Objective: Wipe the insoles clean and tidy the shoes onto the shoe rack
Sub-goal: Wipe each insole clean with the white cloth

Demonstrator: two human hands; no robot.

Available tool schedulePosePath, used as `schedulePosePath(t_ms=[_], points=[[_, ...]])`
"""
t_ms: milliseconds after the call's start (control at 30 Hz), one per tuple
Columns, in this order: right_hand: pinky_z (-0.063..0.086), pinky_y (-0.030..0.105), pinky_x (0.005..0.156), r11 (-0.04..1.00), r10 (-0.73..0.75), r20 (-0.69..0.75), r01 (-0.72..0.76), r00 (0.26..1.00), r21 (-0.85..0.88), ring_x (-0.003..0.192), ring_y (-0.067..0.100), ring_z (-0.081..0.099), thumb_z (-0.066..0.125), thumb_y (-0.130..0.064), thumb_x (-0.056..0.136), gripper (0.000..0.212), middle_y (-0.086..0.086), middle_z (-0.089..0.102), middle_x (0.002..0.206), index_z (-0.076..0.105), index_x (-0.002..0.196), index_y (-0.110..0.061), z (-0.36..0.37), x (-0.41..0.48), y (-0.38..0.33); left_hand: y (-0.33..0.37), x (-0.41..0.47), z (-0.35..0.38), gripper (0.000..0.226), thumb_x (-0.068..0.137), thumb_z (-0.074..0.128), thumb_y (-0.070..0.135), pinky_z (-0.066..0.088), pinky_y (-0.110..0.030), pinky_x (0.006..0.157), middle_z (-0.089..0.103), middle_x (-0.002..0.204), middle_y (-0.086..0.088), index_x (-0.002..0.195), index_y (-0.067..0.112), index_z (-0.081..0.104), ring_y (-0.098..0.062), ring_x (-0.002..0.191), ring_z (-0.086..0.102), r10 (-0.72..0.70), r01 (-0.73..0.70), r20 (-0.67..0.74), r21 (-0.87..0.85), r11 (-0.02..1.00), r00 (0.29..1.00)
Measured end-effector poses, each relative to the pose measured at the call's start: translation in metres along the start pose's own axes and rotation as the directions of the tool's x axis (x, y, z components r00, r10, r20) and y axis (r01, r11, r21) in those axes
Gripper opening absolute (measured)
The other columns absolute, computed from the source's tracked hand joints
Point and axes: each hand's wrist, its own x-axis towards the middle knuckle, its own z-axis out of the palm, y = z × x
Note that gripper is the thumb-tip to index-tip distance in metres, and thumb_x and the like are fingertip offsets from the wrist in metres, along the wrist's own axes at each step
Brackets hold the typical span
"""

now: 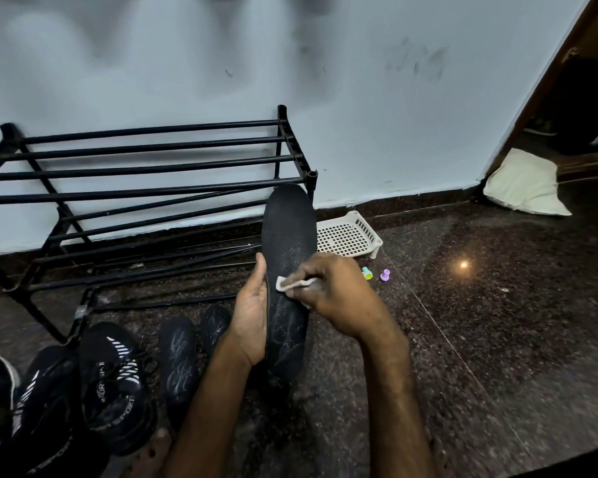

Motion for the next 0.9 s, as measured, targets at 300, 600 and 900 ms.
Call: schedulePosePath(t_ms=[300,600,900], points=[[0.048,0.014,0.076,1.0,-0.019,-0.112,0.017,0.994,-0.021,0.086,0.007,0.06,0.078,-0.013,0.081,0.013,-0.006,0.063,0.093,0.077,0.093,-0.017,0.001,0.002,0.001,-0.001,0.001,0.001,0.067,0.097,0.033,0.059,0.059,-0.037,0.08,0.071,0.111,-0.016,0.11,0.007,0.075,-0.026,0.098,0.071,-0.029,0.029,0.014,0.012,1.0,0.999],[0.054,0.034,0.083,0.995,-0.072,-0.312,0.047,0.947,-0.088,0.089,0.013,0.061,0.079,-0.01,0.08,0.016,-0.005,0.065,0.093,0.077,0.095,-0.016,0.005,0.006,0.007,-0.005,0.003,0.007,0.062,0.097,0.037,0.053,0.06,-0.035,0.075,0.073,0.104,-0.016,0.107,0.005,0.074,-0.025,0.091,0.072,-0.009,0.009,0.008,0.019,1.0,1.0],[0.043,0.054,0.1,0.989,-0.083,-0.392,0.027,0.916,-0.147,0.079,-0.004,0.05,0.079,-0.015,0.079,0.015,-0.008,0.066,0.092,0.077,0.093,-0.019,0.003,0.006,0.014,-0.007,0.0,0.01,0.058,0.096,0.04,0.052,0.059,-0.034,0.082,0.072,0.106,-0.015,0.109,0.007,0.074,-0.024,0.093,0.071,-0.018,0.018,-0.005,0.034,0.999,1.0]])
